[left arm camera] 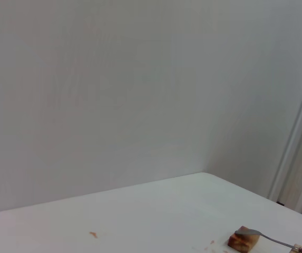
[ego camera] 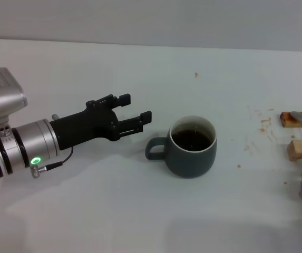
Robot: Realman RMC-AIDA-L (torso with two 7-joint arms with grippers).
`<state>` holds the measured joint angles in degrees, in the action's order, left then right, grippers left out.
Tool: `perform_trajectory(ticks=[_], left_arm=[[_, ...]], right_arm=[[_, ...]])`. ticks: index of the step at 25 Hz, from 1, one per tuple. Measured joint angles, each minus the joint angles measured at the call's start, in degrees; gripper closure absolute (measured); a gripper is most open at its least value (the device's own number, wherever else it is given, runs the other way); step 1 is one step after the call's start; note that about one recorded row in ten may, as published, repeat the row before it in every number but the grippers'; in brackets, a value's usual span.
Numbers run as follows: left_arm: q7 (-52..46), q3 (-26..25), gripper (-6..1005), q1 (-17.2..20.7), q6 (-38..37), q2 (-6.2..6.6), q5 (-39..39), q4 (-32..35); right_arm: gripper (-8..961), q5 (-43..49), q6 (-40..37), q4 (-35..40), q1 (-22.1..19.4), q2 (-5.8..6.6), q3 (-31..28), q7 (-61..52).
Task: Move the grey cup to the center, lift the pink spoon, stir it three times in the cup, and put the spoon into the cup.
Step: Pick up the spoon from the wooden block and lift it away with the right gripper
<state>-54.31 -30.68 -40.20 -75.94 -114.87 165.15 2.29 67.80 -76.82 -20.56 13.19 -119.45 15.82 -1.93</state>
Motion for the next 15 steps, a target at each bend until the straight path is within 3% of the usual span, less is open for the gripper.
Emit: perform_trajectory(ticks=[15], left_arm=[[0.0, -0.1, 170, 0.1, 0.0, -0.08, 0.0, 0.0]], right_arm=[[834, 0.2, -0.5, -0.2, 0.0, 0.0, 0.0, 0.0]])
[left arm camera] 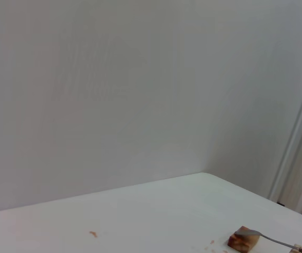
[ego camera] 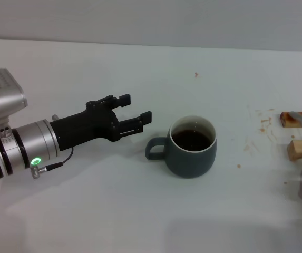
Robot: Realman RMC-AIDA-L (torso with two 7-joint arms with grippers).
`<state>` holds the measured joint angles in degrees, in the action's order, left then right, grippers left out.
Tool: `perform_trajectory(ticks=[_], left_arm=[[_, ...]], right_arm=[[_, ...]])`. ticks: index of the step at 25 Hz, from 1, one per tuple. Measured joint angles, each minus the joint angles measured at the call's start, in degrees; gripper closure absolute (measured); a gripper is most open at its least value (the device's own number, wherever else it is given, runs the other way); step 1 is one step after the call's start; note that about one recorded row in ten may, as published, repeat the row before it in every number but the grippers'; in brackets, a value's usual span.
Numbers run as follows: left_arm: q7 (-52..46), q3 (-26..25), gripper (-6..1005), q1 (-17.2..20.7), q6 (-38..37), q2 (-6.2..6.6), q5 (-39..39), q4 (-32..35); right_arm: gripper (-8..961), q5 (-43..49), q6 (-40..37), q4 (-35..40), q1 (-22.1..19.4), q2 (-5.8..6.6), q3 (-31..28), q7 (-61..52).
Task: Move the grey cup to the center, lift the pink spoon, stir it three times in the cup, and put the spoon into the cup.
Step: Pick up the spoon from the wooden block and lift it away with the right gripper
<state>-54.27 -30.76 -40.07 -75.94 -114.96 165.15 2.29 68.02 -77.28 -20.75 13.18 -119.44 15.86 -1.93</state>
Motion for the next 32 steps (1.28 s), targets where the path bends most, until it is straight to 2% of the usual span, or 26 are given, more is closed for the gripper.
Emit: perform_trajectory(ticks=[32], left_arm=[[0.0, 0.0, 169, 0.1, 0.4, -0.18, 0.0, -0.2]], right_arm=[[835, 0.4, -4.9, -0.9, -0.1, 0.08, 0.5, -0.1]])
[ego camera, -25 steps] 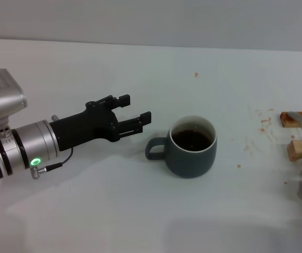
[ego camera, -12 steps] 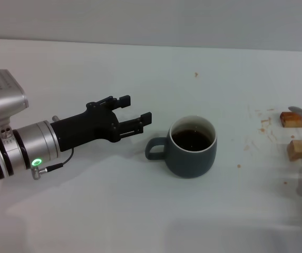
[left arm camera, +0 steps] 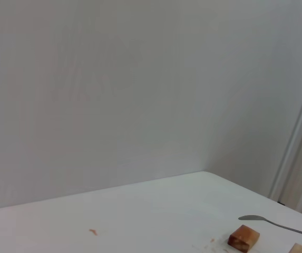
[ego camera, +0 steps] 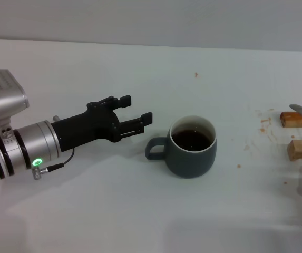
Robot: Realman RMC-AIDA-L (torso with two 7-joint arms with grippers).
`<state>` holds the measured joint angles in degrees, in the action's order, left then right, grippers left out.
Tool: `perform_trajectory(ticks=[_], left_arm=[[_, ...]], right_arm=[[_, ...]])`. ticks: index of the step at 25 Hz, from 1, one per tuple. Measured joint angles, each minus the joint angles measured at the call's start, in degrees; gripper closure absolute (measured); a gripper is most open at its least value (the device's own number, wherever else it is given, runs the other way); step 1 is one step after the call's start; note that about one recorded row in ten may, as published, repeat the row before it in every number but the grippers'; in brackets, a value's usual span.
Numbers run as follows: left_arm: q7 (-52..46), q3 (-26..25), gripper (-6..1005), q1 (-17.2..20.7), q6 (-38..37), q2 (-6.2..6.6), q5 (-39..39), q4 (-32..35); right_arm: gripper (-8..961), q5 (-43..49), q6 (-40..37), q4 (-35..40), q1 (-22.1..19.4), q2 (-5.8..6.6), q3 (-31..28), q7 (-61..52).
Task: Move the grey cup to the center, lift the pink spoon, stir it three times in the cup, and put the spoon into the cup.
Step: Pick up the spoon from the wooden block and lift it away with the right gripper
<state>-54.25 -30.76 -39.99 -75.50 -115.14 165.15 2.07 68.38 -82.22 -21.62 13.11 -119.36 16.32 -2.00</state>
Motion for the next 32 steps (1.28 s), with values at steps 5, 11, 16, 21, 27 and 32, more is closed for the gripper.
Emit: perform_trajectory(ticks=[5, 11, 16, 21, 27, 32], left_arm=[[0.0, 0.0, 170, 0.0, 0.0, 0.0, 0.0, -0.1], [-0.1, 0.0, 170, 0.0, 0.0, -0.21, 0.0, 0.2], [-0.1, 0.0, 170, 0.0, 0.0, -0.24, 0.0, 0.2], [-0.2, 0.0, 170, 0.1, 0.0, -0.26, 0.0, 0.2], [-0.3, 0.0, 170, 0.3, 0.0, -0.36, 0.0, 0.2], [-0.2, -0.2, 170, 0.7, 0.0, -0.35, -0.1, 0.1]], right_arm=[[835, 0.0, 0.1, 0.0, 0.0, 0.01, 0.1, -0.1], [835, 0.4, 0.5, 0.0, 0.0, 0.04, 0.1, -0.8], [835, 2.2, 0.4, 0.4, 0.1, 0.22, 0.2, -3.3], [834, 3.8, -1.6, 1.7, 0.2, 0.58, 0.3, -7.4], [834, 3.9, -3.2, 3.1, 0.4, 0.59, 0.7, -9.8], [834, 3.5, -5.4, 3.3, 0.4, 0.44, 0.2, -10.2]])
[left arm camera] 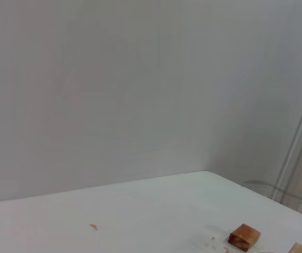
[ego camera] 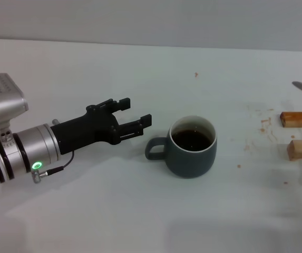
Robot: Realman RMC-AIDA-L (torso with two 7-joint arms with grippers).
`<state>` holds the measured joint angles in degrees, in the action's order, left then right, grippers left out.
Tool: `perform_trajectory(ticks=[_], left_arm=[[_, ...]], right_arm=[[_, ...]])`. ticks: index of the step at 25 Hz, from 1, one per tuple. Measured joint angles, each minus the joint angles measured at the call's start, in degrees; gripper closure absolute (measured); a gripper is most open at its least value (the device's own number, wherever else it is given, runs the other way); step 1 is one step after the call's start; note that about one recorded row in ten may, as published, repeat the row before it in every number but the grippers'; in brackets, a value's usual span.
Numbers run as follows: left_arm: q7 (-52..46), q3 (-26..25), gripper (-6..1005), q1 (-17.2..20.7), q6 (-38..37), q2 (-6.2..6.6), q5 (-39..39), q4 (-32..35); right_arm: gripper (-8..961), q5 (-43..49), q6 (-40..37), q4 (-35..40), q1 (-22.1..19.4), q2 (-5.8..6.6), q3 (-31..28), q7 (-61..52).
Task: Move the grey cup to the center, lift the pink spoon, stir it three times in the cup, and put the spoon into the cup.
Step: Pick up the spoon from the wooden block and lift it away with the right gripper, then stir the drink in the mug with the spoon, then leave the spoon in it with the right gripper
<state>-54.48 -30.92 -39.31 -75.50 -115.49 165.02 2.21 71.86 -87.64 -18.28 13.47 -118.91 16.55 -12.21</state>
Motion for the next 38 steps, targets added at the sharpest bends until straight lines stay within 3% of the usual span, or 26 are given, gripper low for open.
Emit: perform_trajectory(ticks=[6, 15, 23, 33, 38], left_arm=[[0.1, -0.4, 169, 0.1, 0.0, 0.01, -0.1, 0.0], [0.1, -0.7, 169, 0.3, -0.1, 0.01, -0.1, 0.1], [0.2, -0.8, 170, 0.6, -0.2, 0.0, 0.0, 0.1], [-0.1, -2.0, 169, 0.6, -0.4, 0.36, 0.0, 0.0], [-0.1, -2.0, 169, 0.8, -0.4, 0.44, 0.0, -0.2]], right_arm=[[834, 0.1, -1.9, 2.3, 0.5, 0.17, -0.5, -6.2], [834, 0.6, -3.7, 19.0, 1.1, 0.24, 7.9, -34.4], [835, 6.6, -1.9, 31.2, 1.0, 0.66, 11.6, -47.4], [835, 20.6, -3.0, 45.4, 4.9, 3.13, 11.7, -69.0], [835, 26.8, -3.9, 52.4, 8.2, 3.75, 11.8, -77.6]])
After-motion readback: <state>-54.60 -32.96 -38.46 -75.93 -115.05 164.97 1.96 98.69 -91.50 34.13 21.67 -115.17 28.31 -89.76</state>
